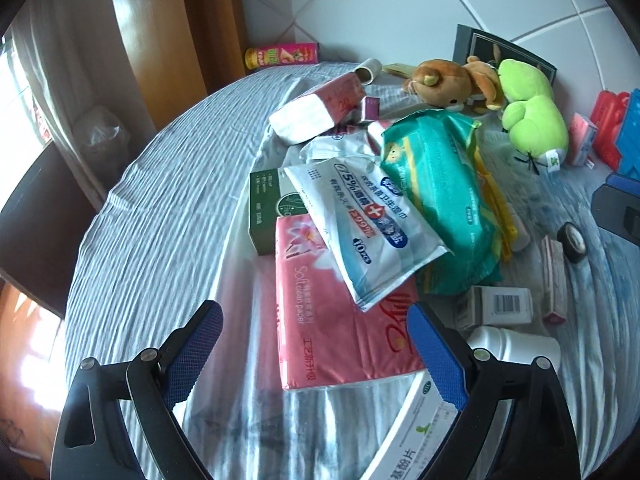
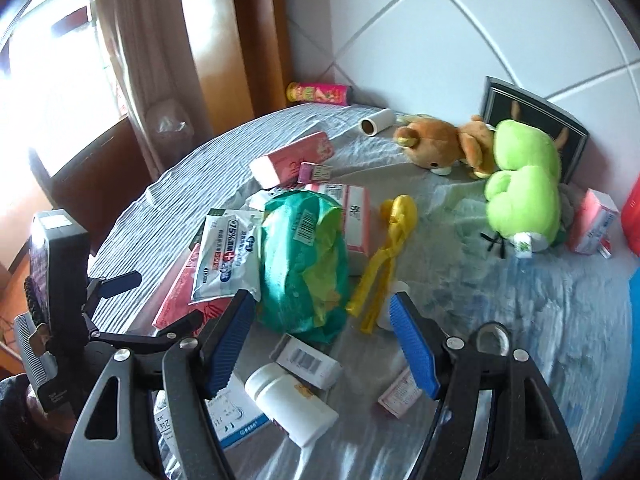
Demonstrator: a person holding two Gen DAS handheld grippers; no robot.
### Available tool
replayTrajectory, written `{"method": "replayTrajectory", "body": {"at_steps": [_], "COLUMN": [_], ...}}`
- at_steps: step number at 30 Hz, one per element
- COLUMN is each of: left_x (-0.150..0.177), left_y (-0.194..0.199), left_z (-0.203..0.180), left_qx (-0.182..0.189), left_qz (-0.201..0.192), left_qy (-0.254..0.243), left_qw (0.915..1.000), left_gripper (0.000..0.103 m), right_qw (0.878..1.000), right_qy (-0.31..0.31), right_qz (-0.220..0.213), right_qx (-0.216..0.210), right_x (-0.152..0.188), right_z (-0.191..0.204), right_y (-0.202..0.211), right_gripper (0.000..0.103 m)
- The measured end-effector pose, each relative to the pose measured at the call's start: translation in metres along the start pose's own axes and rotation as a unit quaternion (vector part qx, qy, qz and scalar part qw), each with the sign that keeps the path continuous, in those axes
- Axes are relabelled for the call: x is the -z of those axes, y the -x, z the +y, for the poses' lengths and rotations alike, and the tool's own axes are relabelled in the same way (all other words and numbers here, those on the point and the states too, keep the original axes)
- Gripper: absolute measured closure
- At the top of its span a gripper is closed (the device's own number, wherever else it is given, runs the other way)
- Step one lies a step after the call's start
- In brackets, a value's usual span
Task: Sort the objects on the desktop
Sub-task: 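Grasp the pink tissue pack with the left tool while the right tool grasps the green wipes pack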
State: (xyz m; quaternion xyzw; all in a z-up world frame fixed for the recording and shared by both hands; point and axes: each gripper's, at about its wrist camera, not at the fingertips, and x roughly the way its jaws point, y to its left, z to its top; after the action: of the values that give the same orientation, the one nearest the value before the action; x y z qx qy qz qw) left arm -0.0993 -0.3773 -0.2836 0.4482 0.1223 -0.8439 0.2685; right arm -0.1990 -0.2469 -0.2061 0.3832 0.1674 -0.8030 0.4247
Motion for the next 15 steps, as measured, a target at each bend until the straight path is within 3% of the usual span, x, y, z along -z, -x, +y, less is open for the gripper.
{"method": "replayTrajectory", "body": {"at_steps": [3, 9, 15], "left_x": [0.000, 0.000, -0.002], "left_y": [-0.011, -0.019, -0.029], "left_z": [0.002, 0.004, -0.010], "left_qx": [0.005, 0.054, 0.066], "left_qz": [0.011, 0.028, 0.038], "left_qy": [0.010, 0.021, -0.022], "left_qw": [0.9999, 0.9979, 0.9968], "left_gripper": [0.008, 0.009, 0.009], "right_qw": [0.999, 0.993, 0.989], "right_qy": [0.036, 0.097, 0.102], "right_qz": [0.025, 0.061, 0.102], "right_qx": [-0.020, -0.004, -0.021], "right_x": [-0.011, -0.013, -0.016], "right_z": [0.015, 0.026, 0.021], "right_y": [-0.037, -0.084, -0.115], "right_gripper": [0.033, 0.033, 0.033]}}
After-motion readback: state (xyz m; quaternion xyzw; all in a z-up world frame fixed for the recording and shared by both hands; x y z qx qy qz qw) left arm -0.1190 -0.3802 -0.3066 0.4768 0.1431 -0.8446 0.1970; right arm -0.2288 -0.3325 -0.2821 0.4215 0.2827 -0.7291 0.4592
